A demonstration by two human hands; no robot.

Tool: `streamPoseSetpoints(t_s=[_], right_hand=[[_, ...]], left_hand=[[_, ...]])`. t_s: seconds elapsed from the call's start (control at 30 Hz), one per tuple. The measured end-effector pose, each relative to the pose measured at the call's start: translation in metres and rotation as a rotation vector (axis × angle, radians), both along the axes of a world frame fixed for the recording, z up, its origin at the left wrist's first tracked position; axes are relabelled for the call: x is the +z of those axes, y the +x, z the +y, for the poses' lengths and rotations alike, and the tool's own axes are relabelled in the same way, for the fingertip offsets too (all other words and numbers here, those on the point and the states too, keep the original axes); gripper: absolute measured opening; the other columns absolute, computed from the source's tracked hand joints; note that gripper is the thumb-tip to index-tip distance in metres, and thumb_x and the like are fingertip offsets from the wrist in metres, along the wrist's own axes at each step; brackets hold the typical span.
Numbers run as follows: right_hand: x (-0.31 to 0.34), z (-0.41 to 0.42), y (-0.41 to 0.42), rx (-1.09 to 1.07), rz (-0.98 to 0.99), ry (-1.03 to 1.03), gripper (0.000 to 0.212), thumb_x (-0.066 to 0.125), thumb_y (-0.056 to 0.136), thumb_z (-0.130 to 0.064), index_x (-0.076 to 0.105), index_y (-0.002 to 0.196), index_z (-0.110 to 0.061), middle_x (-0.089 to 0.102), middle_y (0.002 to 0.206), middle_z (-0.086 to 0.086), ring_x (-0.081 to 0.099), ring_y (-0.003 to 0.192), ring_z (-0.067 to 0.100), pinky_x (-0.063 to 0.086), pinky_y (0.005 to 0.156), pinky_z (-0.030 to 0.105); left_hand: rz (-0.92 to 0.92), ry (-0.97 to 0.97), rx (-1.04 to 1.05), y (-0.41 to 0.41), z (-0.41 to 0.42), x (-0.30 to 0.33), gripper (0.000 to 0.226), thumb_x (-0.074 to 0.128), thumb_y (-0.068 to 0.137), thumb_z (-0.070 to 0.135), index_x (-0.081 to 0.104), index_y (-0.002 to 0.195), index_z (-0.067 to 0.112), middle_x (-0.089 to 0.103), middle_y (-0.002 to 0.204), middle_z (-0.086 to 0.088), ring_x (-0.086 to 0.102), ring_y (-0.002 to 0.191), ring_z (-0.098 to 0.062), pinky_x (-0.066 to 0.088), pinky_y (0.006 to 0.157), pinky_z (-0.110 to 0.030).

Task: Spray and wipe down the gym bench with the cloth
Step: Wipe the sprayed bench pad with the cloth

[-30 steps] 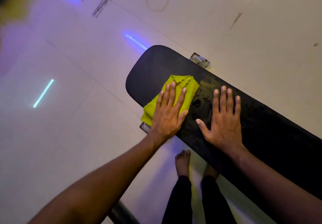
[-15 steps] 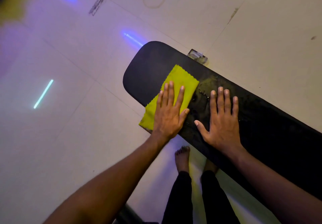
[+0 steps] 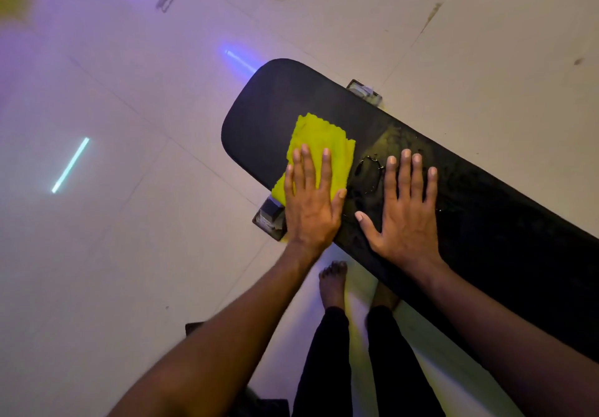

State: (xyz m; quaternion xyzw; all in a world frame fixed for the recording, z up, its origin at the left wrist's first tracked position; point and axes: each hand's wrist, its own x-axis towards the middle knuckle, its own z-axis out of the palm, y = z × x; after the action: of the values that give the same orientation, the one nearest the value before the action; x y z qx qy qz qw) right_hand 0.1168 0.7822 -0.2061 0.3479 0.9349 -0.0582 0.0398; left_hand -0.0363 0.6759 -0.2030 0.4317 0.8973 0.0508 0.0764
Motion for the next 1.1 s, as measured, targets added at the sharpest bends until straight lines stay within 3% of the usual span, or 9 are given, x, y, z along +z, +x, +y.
streamPoseSetpoints(t_s=[0.13, 0.2, 0.33, 0.43, 0.57, 0.7, 0.83, 1.0, 1.1], right_hand=[[-0.002, 0.000, -0.001, -0.001, -0.020, 0.017, 0.107, 0.034, 0.095, -0.072, 0.000, 0.166, 0.000, -0.003, 0.175, 0.026, -0.002, 0.164, 0.042, 0.010, 0.129, 0.066], [0.000, -0.001, -0.001, -0.001, -0.023, 0.014, 0.107, 0.033, 0.095, -0.073, -0.001, 0.166, 0.000, -0.003, 0.175, 0.026, -0.002, 0.164, 0.042, 0.010, 0.129, 0.066], [0.002, 0.000, 0.001, 0.011, -0.005, -0.006, 0.105, 0.034, 0.097, -0.072, 0.001, 0.167, -0.001, -0.002, 0.175, 0.025, -0.002, 0.164, 0.041, 0.010, 0.130, 0.065], [0.002, 0.002, 0.014, 0.042, 0.029, -0.037, 0.103, 0.038, 0.097, -0.069, 0.004, 0.167, -0.002, 0.000, 0.176, 0.023, 0.000, 0.165, 0.038, 0.012, 0.130, 0.063], [-0.001, 0.012, 0.052, 0.000, 0.054, -0.016, 0.103, 0.035, 0.096, -0.071, 0.005, 0.167, -0.002, 0.001, 0.177, 0.019, 0.001, 0.165, 0.035, 0.013, 0.132, 0.059], [-0.001, 0.019, 0.071, -0.043, 0.022, -0.006, 0.106, 0.031, 0.096, -0.075, 0.002, 0.167, -0.002, -0.002, 0.177, 0.019, 0.000, 0.165, 0.034, 0.009, 0.133, 0.057], [0.001, 0.016, 0.069, -0.066, 0.006, 0.006, 0.107, 0.032, 0.095, -0.073, 0.000, 0.167, -0.001, -0.003, 0.176, 0.021, -0.001, 0.165, 0.036, 0.009, 0.133, 0.058], [0.000, 0.015, 0.068, -0.072, 0.016, 0.013, 0.106, 0.031, 0.095, -0.074, 0.000, 0.167, -0.001, -0.003, 0.176, 0.021, -0.001, 0.165, 0.036, 0.011, 0.132, 0.059], [0.000, 0.014, 0.070, -0.089, 0.018, 0.010, 0.107, 0.031, 0.095, -0.075, 0.000, 0.167, -0.001, -0.003, 0.176, 0.020, -0.001, 0.165, 0.035, 0.011, 0.132, 0.059]], left_hand=[[0.080, 0.012, -0.388, -0.047, 0.023, -0.002, 0.066, 0.020, 0.107, 0.053, 0.014, 0.164, 0.021, 0.010, 0.171, -0.017, 0.006, 0.160, -0.030, 0.013, 0.128, -0.048], [0.093, 0.023, -0.352, -0.055, 0.016, -0.003, 0.064, 0.020, 0.108, 0.052, 0.014, 0.164, 0.022, 0.010, 0.172, -0.015, 0.006, 0.160, -0.029, 0.013, 0.129, -0.048], [0.038, -0.002, -0.069, -0.006, 0.000, -0.002, 0.067, 0.019, 0.107, 0.052, 0.009, 0.164, 0.018, 0.002, 0.171, -0.019, 0.000, 0.160, -0.033, 0.010, 0.129, -0.050], [0.025, -0.036, -0.227, 0.015, 0.014, 0.001, 0.069, 0.019, 0.107, 0.053, 0.008, 0.164, 0.017, 0.002, 0.171, -0.022, -0.001, 0.159, -0.036, 0.010, 0.128, -0.052], [0.069, -0.032, -0.570, -0.021, 0.059, 0.007, 0.065, 0.021, 0.107, 0.054, 0.012, 0.164, 0.025, 0.008, 0.172, -0.015, 0.005, 0.160, -0.032, 0.014, 0.127, -0.049], [0.080, 0.000, -0.423, -0.039, 0.052, 0.007, 0.063, 0.021, 0.108, 0.051, 0.015, 0.164, 0.024, 0.010, 0.172, -0.012, 0.006, 0.160, -0.027, 0.014, 0.128, -0.048], [0.048, -0.033, -0.203, 0.014, 0.026, 0.004, 0.066, 0.021, 0.107, 0.051, 0.012, 0.164, 0.018, 0.004, 0.172, -0.017, 0.000, 0.160, -0.032, 0.009, 0.129, -0.049], [0.027, -0.030, -0.566, 0.009, 0.087, 0.012, 0.066, 0.022, 0.107, 0.051, 0.014, 0.164, 0.020, 0.009, 0.172, -0.014, 0.005, 0.160, -0.030, 0.013, 0.128, -0.047], [0.065, -0.043, -0.560, -0.016, 0.104, 0.014, 0.064, 0.022, 0.107, 0.051, 0.015, 0.164, 0.022, 0.010, 0.172, -0.011, 0.007, 0.160, -0.027, 0.013, 0.128, -0.047]])
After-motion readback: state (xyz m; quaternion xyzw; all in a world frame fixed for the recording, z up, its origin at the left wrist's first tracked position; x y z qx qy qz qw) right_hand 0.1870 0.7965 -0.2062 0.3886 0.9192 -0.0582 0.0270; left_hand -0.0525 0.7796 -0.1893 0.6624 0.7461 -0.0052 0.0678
